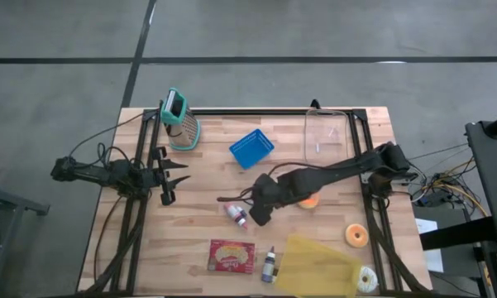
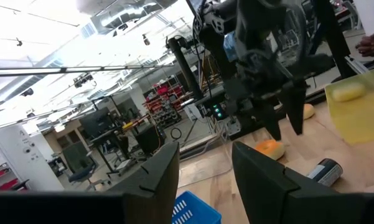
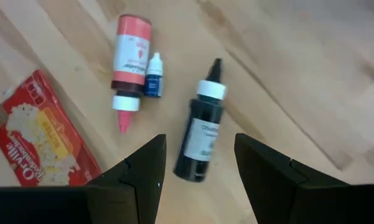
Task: Pick & Place Food Item
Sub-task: Put the big black food coloring into the yellow bin
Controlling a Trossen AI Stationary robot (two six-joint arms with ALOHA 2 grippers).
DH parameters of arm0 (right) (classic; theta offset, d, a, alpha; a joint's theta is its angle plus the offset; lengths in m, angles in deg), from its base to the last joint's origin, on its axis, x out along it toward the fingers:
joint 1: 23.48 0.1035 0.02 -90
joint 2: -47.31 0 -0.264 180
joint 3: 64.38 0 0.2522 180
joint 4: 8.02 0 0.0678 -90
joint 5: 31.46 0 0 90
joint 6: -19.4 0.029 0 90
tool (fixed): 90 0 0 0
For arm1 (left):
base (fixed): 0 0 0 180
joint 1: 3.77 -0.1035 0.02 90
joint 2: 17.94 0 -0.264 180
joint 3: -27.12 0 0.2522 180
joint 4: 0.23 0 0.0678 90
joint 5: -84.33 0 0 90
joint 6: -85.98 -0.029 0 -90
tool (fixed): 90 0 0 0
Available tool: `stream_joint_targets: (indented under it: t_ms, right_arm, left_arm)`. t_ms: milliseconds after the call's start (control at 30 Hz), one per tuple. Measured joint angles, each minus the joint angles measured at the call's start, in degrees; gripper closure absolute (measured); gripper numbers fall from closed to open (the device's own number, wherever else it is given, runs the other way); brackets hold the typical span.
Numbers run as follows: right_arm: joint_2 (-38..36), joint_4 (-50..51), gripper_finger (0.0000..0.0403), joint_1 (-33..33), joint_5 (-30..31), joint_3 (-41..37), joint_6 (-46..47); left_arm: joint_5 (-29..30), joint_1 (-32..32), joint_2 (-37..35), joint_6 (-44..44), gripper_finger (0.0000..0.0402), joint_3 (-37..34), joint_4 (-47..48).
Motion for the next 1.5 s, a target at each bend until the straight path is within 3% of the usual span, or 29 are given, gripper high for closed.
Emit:
stream_joint_targets:
  t_ms: [500, 867, 1500]
  right_arm:
    - [8.98, -2.96, 0.0216, -0.53, -3.94, 0.24, 0.43]
    - [8.73, -3.49, 0.0216, -0.51, -3.83, -0.61, 0.43]
    - [8.73, -12.89, 0.0216, -0.47, -6.41, -7.84, 1.10]
  left_arm:
    - [-0.01, -0.02, 0.11, -0.01, 0.0250, 0.00, 0.00]
    - [-0.01, -0.01, 0.20, 0.00, 0.0250, 0.02, 0.00]
    - [0.00, -0.02, 0.20, 0.00, 0.0250, 0.02, 0.00]
